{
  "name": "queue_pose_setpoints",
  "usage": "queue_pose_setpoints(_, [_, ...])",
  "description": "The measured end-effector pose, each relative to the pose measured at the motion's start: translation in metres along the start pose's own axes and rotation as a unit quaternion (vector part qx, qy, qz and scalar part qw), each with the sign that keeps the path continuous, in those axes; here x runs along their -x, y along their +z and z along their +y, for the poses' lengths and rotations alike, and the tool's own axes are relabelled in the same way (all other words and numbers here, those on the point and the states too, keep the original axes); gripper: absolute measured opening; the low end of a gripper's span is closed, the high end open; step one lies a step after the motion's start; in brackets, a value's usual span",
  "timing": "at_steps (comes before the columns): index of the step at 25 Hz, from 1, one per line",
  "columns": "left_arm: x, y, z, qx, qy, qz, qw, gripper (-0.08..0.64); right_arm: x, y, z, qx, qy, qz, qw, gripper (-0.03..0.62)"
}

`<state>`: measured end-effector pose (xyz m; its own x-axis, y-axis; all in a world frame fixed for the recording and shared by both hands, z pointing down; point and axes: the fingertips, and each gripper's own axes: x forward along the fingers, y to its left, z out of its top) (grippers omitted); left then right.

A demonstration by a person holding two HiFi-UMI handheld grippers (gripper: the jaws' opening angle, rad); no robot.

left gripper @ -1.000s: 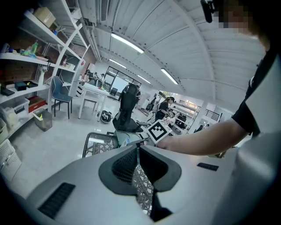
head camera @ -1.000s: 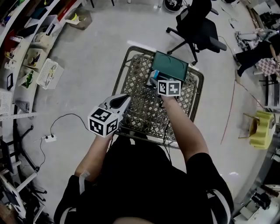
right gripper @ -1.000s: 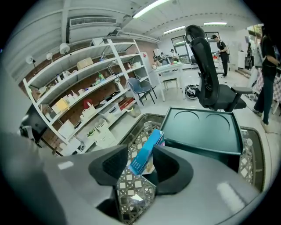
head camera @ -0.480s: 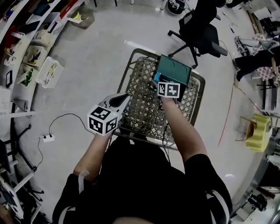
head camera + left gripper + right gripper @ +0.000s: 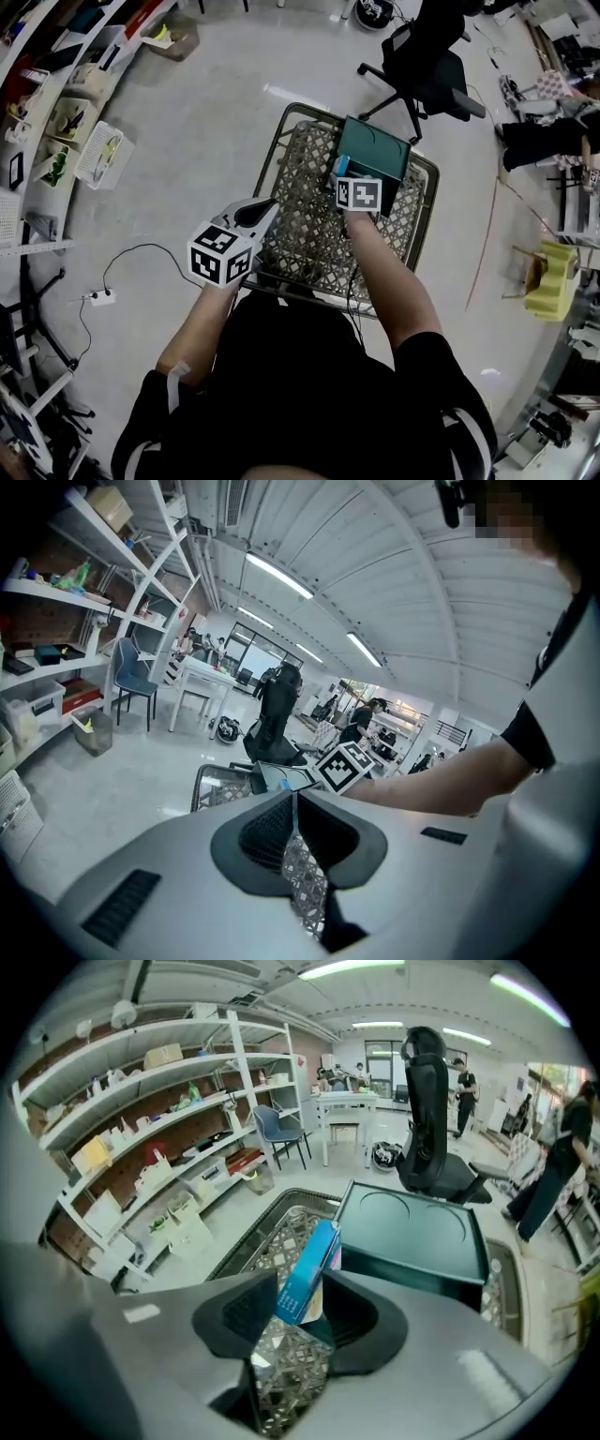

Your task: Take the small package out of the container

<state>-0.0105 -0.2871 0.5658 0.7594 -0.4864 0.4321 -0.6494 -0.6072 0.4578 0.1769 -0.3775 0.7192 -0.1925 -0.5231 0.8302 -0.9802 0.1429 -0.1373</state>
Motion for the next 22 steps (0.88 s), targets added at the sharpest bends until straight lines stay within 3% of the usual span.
queue_pose_setpoints(3, [-0.001,-0.001,0.000,0.001,-0.003,0.001,1.0000,0.023,-0.001,-0.003,-0.008,-0.063,0.013,0.001,0.998,0.163])
queue_pose_setpoints(6, [0.001,-0.004,0.001,0.003,-0.006,0.002,1.0000,0.023,0.002,-0.004,-0.013,-0.095,0.014,-0.005,0.995,0.163])
queue_pose_setpoints(10, [0.002,-0.005,0.002,0.004,-0.008,0.007,0.9999,0.023,0.004,-0.015,-0.021,-0.164,0.042,-0.004,0.985,0.197])
queue_pose_setpoints(14, [0.000,-0.004,0.001,0.001,-0.012,0.008,0.9999,0.023,0.009,-0.021,-0.034,-0.165,0.032,-0.003,0.986,0.185])
queue_pose_setpoints(19, [-0.006,-0.007,-0.008,-0.005,-0.018,0.018,0.9997,0.023,0.003,-0.046,-0.040,-0.179,0.047,0.028,0.982,0.172])
queue_pose_setpoints(22, [-0.006,-0.009,-0.012,-0.008,-0.019,0.023,0.9995,0.023,-0.002,-0.052,-0.044,-0.185,0.036,0.018,0.982,0.146])
